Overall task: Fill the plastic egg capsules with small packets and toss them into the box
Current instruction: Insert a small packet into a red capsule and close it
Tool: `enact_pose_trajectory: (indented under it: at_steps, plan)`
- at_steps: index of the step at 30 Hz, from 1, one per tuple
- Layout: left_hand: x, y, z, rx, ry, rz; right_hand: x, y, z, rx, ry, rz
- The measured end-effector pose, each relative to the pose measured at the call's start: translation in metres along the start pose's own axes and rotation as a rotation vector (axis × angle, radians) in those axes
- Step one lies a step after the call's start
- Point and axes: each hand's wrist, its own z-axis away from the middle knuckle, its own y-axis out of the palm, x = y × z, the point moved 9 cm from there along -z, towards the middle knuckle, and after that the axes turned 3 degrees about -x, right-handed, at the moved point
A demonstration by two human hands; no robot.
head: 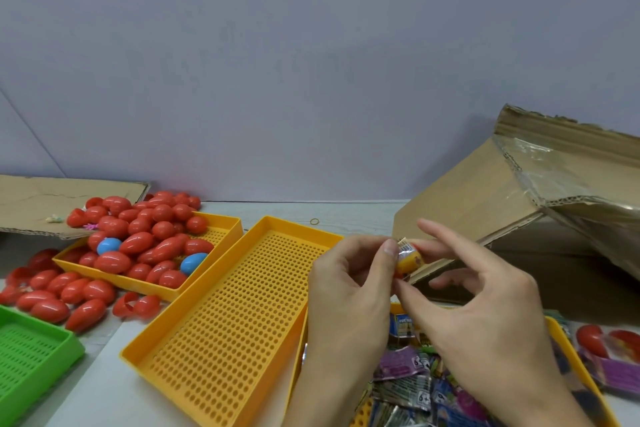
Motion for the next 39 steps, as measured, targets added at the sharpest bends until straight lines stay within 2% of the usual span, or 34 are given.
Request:
enact_pose_trajectory:
  at_steps: [14, 31, 36, 39]
  plan:
    - [-0.0002, 0.0047, 0.0045, 0.012, -0.064, 0.157, -0.0054, -0.0047, -0.0025, -0.067, 0.053, -0.196]
    - [-0.0062, 0.0038, 0.0037, -0.011, 0.069, 0.063, -0.0016, -0.0053, -0.0032, -0.066, 0.092, -0.197]
    - [0.0008, 0.0032, 0.0009, 0.089, -0.029, 0.069, -0.0003, -0.0024, -0.0043, 0.066, 0.079, -0.279]
    - [0.0005, 0.0028, 0.0003, 0.189, -0.048, 0.001, -0.0019, -0.0049, -0.0062, 0.075, 0.105, -0.26]
